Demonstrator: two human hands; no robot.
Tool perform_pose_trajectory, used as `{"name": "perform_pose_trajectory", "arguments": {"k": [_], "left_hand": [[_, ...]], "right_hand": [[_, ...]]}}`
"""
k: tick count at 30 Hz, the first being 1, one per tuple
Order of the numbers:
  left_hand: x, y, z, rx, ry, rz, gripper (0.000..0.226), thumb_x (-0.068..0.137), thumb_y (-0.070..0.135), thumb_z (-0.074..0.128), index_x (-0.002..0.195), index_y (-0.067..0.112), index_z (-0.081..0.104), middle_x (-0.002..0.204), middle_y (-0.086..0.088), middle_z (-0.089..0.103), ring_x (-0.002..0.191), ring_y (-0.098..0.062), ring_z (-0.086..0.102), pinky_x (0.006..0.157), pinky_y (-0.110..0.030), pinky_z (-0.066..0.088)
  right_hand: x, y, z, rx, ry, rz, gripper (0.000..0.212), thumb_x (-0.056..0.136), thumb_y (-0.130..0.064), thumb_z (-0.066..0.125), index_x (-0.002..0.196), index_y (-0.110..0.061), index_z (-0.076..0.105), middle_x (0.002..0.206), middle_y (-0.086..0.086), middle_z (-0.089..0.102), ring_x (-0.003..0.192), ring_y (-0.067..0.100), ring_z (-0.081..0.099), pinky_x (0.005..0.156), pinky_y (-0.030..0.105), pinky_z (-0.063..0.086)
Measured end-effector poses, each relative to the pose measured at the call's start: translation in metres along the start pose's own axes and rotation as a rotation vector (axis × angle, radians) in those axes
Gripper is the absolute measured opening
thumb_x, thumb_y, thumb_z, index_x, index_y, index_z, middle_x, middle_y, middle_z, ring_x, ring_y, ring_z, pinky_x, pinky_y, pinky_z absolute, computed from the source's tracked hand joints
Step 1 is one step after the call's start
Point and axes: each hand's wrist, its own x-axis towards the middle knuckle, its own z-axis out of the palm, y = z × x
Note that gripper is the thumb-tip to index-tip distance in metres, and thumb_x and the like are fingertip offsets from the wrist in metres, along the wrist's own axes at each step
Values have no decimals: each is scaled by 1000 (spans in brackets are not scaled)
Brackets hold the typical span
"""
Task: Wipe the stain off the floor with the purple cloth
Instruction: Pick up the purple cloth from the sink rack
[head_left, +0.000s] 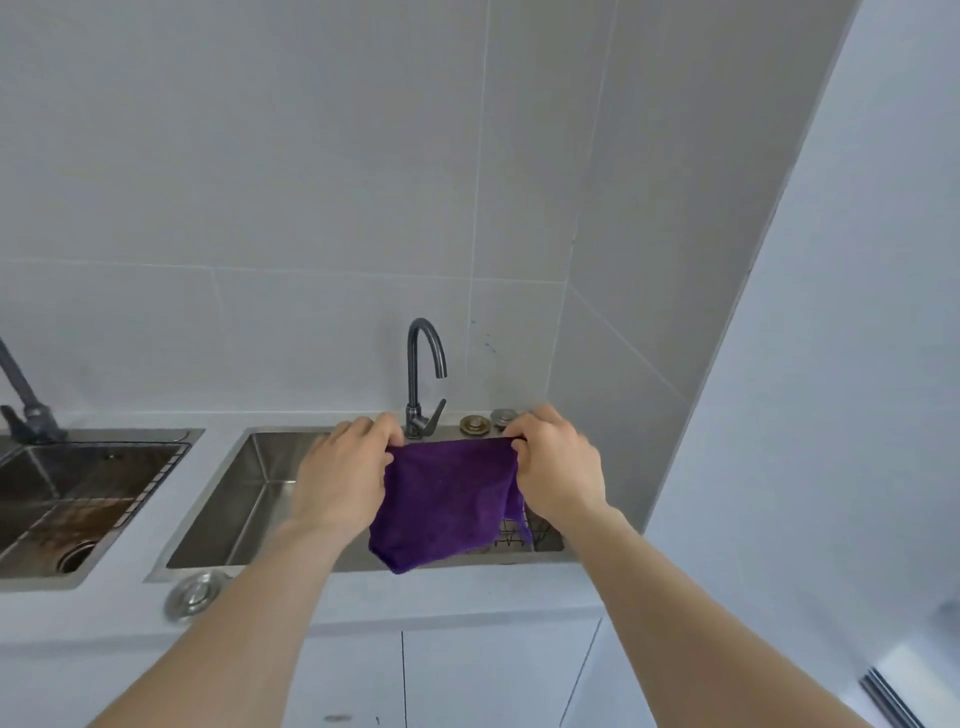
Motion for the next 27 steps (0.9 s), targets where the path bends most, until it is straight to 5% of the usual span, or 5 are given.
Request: {"name": "perform_pose_trajectory", "arguments": {"k": [16, 27], "left_hand": [[-90, 87, -51, -1, 9, 13, 14, 99, 16, 54, 103, 30, 54, 104, 9, 65, 105, -21, 56, 80, -32, 35], [-168, 162, -25, 23, -73, -37, 13, 98, 16, 56, 102, 28, 56, 101, 8, 66, 105, -21, 58, 80, -34, 39]], "right_hand": [[-110, 26, -85, 13, 78, 35, 27, 102, -11, 49, 119, -23, 65, 118, -1, 62, 106, 29, 61, 72, 32, 36], [-185, 97, -105, 71, 0, 70, 22, 100, -10, 48, 108, -21, 65, 110, 2, 63, 87, 23, 48, 71, 32, 37]]}}
